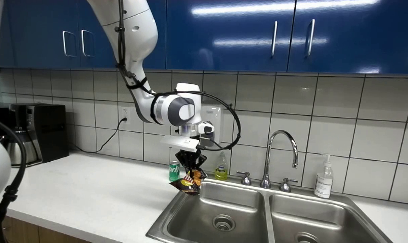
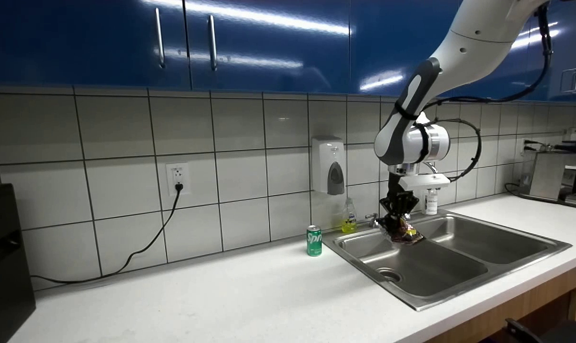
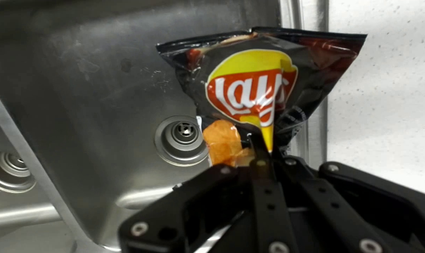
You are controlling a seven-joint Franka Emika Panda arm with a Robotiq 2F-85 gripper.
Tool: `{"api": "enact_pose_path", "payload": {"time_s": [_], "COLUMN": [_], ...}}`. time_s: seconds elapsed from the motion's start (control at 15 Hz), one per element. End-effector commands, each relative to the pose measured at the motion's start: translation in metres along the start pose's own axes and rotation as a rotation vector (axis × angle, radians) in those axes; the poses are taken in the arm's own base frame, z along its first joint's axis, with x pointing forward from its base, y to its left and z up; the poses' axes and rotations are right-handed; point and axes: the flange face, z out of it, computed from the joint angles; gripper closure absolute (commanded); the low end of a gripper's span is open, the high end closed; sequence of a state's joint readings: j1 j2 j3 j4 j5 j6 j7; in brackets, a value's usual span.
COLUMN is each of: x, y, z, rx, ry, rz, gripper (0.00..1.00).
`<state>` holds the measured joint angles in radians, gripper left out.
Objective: Put the black snack packet in the left sink
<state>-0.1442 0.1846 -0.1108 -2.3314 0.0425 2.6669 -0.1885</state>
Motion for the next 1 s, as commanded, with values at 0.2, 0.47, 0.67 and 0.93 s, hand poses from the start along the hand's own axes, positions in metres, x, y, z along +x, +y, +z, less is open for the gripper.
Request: {"api": "enact_pose_path", "payload": {"time_s": [0.2, 0.47, 0.67, 0.93], "x": [0.017, 0.034, 0.045, 0.048], "y": [0.068, 0.103, 0.118, 0.125], "z": [0.014, 0.046, 0.075, 0.120], "rx": [-0.009, -0.020, -0.026, -0.023], "ry": [-0.010, -0.023, -0.042, -0.083], "rz": [0.113, 0.162, 0.182, 0.186], "gripper": [1.00, 1.00, 1.00, 1.00]}}
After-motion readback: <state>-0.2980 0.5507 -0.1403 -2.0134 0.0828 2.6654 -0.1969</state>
